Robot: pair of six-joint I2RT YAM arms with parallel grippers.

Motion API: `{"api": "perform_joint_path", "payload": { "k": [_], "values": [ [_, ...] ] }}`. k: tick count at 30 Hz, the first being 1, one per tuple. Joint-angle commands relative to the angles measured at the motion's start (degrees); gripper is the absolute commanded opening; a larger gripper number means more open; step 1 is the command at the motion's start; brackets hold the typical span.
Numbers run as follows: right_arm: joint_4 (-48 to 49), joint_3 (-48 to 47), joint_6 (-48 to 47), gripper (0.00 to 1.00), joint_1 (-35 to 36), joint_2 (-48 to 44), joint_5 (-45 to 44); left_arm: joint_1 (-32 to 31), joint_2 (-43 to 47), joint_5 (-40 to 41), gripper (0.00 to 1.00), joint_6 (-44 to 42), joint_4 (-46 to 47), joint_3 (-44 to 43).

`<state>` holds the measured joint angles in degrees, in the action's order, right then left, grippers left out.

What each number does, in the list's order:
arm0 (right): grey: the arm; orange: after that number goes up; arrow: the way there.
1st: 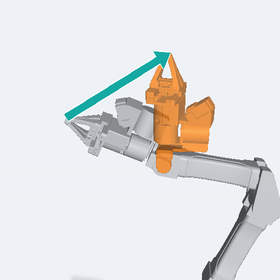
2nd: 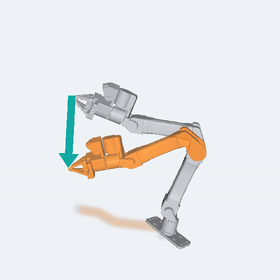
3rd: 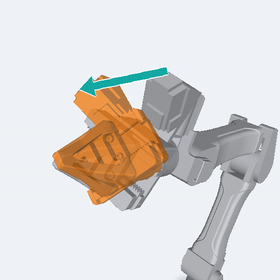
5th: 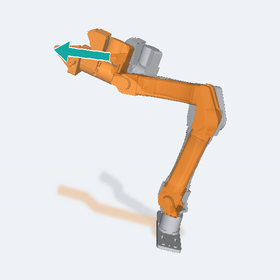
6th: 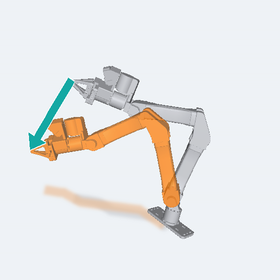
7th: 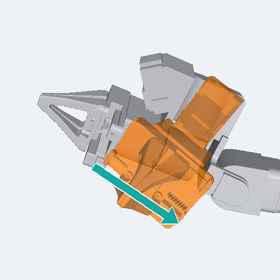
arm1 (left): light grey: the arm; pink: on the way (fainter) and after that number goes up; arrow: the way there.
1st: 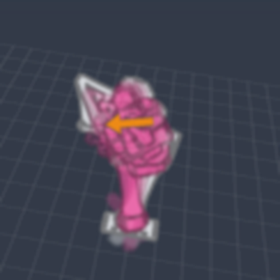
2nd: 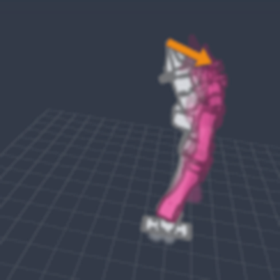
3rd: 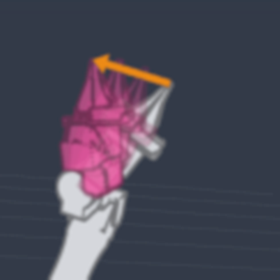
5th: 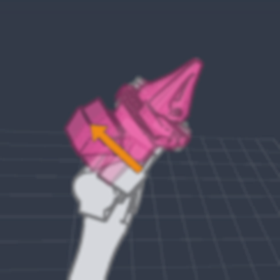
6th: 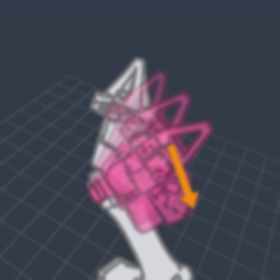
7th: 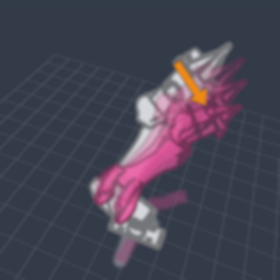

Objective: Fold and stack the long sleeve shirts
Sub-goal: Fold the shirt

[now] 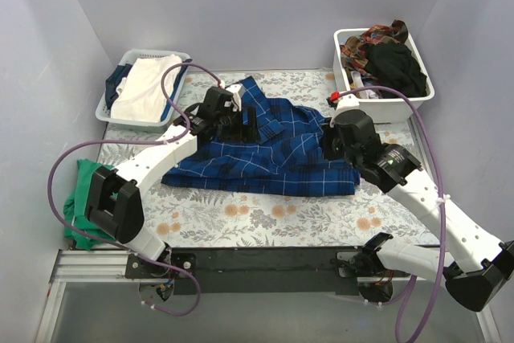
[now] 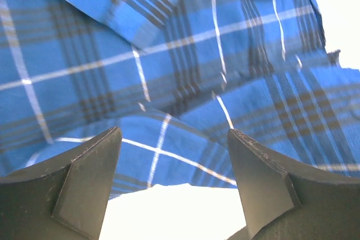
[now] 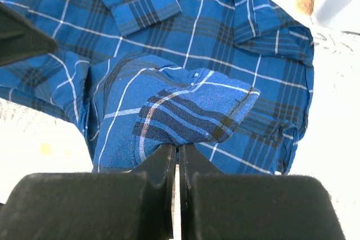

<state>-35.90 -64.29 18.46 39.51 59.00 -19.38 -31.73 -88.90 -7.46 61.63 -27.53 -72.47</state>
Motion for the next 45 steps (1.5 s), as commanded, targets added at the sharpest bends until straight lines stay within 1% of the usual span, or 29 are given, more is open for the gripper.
{"api": "perform_joint_path", "payload": {
  "k": [1,6,9,14,19,21,23,24,27,28,30,31,32,37,38,40,41,43,45],
  "values": [
    [0.9,0.7,0.6,0.01,0.0,-0.7,-0.4,-1.1,-0.5,-10.8,0.77,-0.6,-2.4,-1.4],
    [0.9,0.8,1.2,0.01,0.0,0.1,0.7,-3.2,-1.4,-13.5,0.8,-1.8,-2.4,-0.8],
    [0.9,0.9,0.9,0.01,0.0,0.1,1.4,-4.5,-3.5,-13.0,0.81,-1.9,-2.4,-1.0],
    [0.8,0.8,0.4,0.01,0.0,-0.2,0.3,-6.1,-5.5,-11.6,0.81,-2.6,-3.1,-1.4],
    [0.8,0.6,0.7,0.01,0.0,0.5,0.0,-6.7,-6.3,-9.4,0.77,-3.6,-6.1,-1.5],
    [0.8,0.5,0.6,0.01,0.0,0.6,0.0,-6.8,-7.4,-8.6,0.69,-3.5,-6.6,-1.7],
    [0.8,0.6,0.5,0.01,0.0,0.5,0.0,-6.9,-8.4,-7.6,0.59,-2.7,-6.7,-2.4],
    [0.7,0.7,0.6,0.01,0.0,0.3,0.0,-6.9,-8.6,-7.0,0.5,-2.3,-6.7,-2.8],
    [0.7,1.2,0.4,0.01,0.0,-0.3,0.1,-7.0,-9.6,-6.2,0.4,-1.9,-6.4,-3.9],
    [0.7,1.4,0.5,0.01,0.0,-0.4,0.0,-7.0,-9.9,-5.9,0.3,-1.9,-6.4,-4.2],
    [0.7,1.5,0.5,0.01,0.0,-0.8,0.0,-6.9,-10.9,-5.3,0.18,-1.8,-6.7,-5.0],
    [0.7,1.6,0.5,0.01,-0.1,-0.8,0.0,-7.0,-11.2,-4.8,0.06,-1.8,-6.7,-5.2],
    [0.7,1.6,0.4,0.01,0.0,-0.9,0.2,-7.0,-11.3,-4.1,0.0,-1.7,-6.9,-5.5],
    [0.4,2.1,0.4,0.01,-0.1,-1.0,0.5,-7.0,-10.0,-1.8,0.0,-1.6,-7.0,-5.8],
    [0.4,2.2,0.4,0.01,0.0,-1.0,0.7,-7.0,-9.8,-1.7,0.12,-1.6,-7.4,-6.2],
    [0.3,2.3,0.5,0.01,0.0,-0.8,0.7,-7.0,-9.1,-1.9,0.26,-1.6,-8.1,-7.1],
    [0.4,2.5,0.6,0.01,0.0,-0.6,0.7,-7.0,-8.7,-1.6,0.43,-1.4,-8.5,-7.2],
    [0.5,2.8,0.7,0.01,0.0,-0.7,0.6,-7.0,-8.2,-1.8,0.57,-1.1,-8.8,-7.6],
    [0.4,3.1,0.8,0.01,0.0,-0.7,0.7,-7.0,-7.6,-2.5,0.65,-0.3,-9.0,-8.0]
  ]
}}
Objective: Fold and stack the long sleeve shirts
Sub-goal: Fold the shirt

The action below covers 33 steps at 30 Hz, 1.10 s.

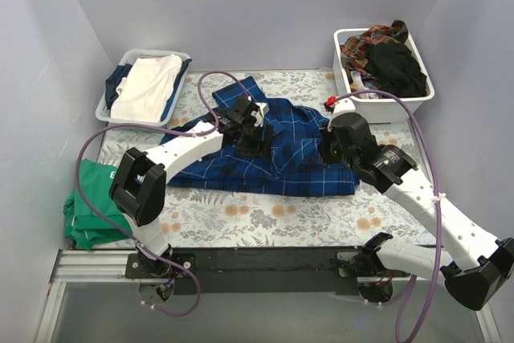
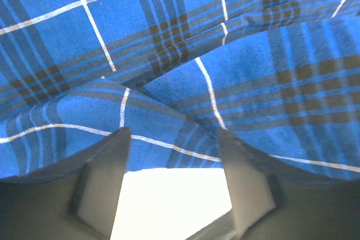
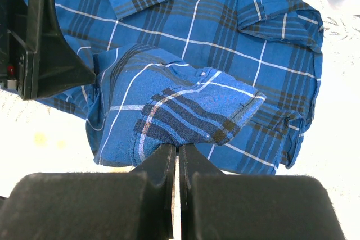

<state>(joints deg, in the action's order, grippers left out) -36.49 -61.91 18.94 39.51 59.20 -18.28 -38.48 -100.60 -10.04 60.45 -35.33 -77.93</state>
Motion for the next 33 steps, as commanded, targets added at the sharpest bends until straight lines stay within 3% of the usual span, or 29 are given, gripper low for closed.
{"api": "perform_joint_path", "payload": {
  "k": [1,7,23,26,29,30,33],
  "values": [
    [1.0,0.9,0.3,0.01,0.0,-1.0,-0.4,-0.3,4.0,-0.3,0.67,1.3,-1.2,-3.0],
    [1.1,0.8,0.3,0.01,0.0,-1.3,-1.6,-0.4,0.9,-4.4,0.65,5.1,-2.2,-4.8],
    [2.3,-1.5,-1.1,0.01,0.0,-2.0,-4.0,-1.3,-4.1,-2.3,0.49,7.1,-7.7,-6.6],
    [2.7,-1.5,-1.4,0.01,-0.1,-2.4,-3.8,-1.3,-5.0,-1.9,0.4,7.5,-7.6,-7.0],
    [2.5,-1.3,-1.5,0.01,0.0,-2.8,-3.8,-1.3,-5.5,-1.8,0.18,7.7,-7.6,-7.5],
    [2.5,-1.1,-1.5,0.01,0.0,-2.9,-3.8,-1.3,-5.5,-1.4,0.03,7.7,-7.6,-7.6],
    [2.0,-0.8,-1.4,0.01,0.0,-3.0,-3.2,-1.3,-4.7,0.5,0.0,7.6,-8.9,-8.3]
  ]
}}
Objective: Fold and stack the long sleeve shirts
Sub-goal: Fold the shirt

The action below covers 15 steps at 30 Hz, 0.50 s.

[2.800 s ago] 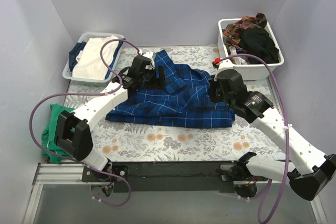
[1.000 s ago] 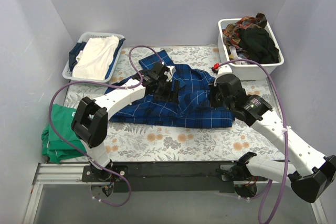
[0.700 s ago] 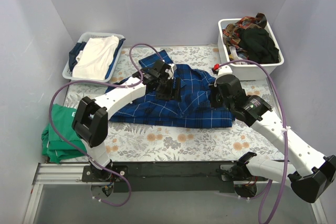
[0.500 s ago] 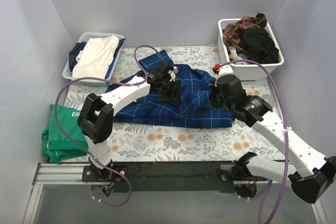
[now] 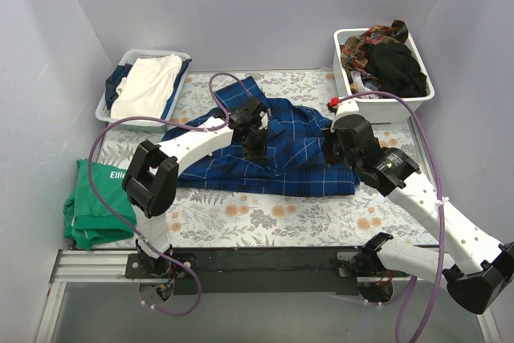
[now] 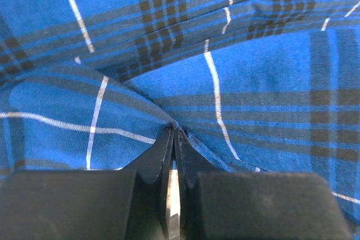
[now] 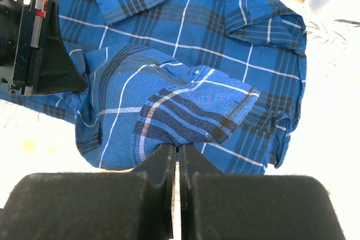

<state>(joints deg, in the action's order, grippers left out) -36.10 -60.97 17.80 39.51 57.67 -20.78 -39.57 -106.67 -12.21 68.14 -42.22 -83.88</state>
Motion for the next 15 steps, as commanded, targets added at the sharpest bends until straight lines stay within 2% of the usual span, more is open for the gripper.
{"api": "perform_joint_path", "payload": {
  "k": [1,7,15],
  "values": [
    [1.0,-1.4,-0.1,0.01,0.0,-1.5,-0.4,-0.2,1.9,4.2,0.0,-0.2,-2.9,-2.7],
    [-6.1,0.7,2.4,0.01,-0.1,-1.7,4.2,-0.2,9.9,13.2,0.0,-0.4,-5.1,-2.7],
    [-18.6,0.1,7.7,0.01,0.0,-1.9,8.3,-0.2,18.6,19.4,0.0,0.3,-4.6,-0.6]
  ]
}}
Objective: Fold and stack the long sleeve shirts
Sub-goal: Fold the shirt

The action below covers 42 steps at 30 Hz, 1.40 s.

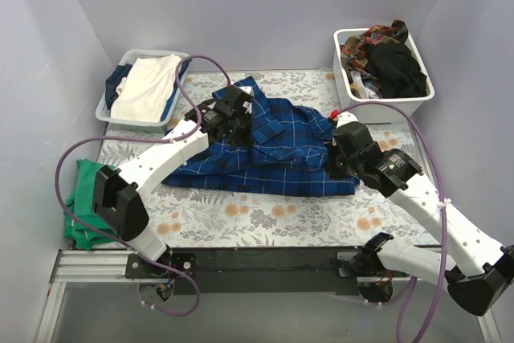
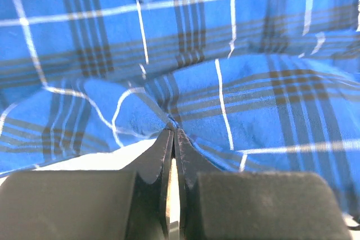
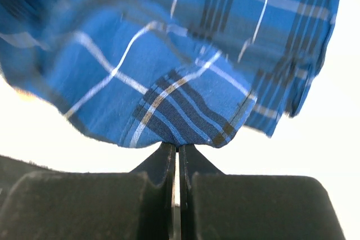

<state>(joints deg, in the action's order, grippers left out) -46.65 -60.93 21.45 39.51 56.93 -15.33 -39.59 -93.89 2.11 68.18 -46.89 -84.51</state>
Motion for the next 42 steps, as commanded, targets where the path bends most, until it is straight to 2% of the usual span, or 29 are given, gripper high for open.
{"api": "perform_joint_path", "payload": {
  "k": [1,11,19,22,29,32,35,36,39,40,42],
  "values": [
    [-8.9,0.2,4.8,0.01,0.0,-1.2,4.2,-0.2,6.1,5.3,0.0,0.2,-0.1,0.0],
    [-18.0,-2.2,13.2,0.01,0.0,-3.2,9.6,-0.2,3.7,4.4,0.0,-0.5,0.9,1.3],
    [-20.8,-3.9,15.5,0.01,-0.7,3.8,7.5,-0.2,-4.5,4.0,0.0,-2.7,3.6,-1.0],
    [-20.4,-3.0,14.8,0.01,-3.7,5.8,5.2,-0.2,-7.3,2.9,0.02,-2.6,4.8,-1.3],
    [-14.0,-1.8,6.2,0.01,-18.7,10.0,4.9,-0.2,-11.7,1.0,0.12,-3.3,7.3,-2.2],
    [-10.8,-2.3,3.3,0.01,-20.9,13.6,5.5,-0.2,-13.1,0.7,0.19,-3.5,7.9,-3.5],
    [-7.4,-3.0,1.7,0.01,-21.8,17.9,7.9,-0.2,-14.5,0.8,0.37,-3.5,8.6,-4.3],
    [-6.5,-3.2,1.3,0.01,-21.9,20.0,8.3,-0.2,-15.1,1.7,0.4,-3.4,8.7,-4.6],
    [-5.5,-3.6,-0.1,0.01,-22.0,23.8,8.9,0.0,-16.0,4.9,0.61,-3.3,8.9,-6.0],
    [-4.7,-3.8,-0.4,0.01,-22.3,24.8,8.8,0.1,-16.2,5.8,0.71,-3.2,8.8,-6.5],
    [-4.2,-4.6,-0.5,0.01,-22.8,27.5,8.6,0.8,-16.4,7.3,0.76,-2.4,7.5,-8.2]
  ]
}}
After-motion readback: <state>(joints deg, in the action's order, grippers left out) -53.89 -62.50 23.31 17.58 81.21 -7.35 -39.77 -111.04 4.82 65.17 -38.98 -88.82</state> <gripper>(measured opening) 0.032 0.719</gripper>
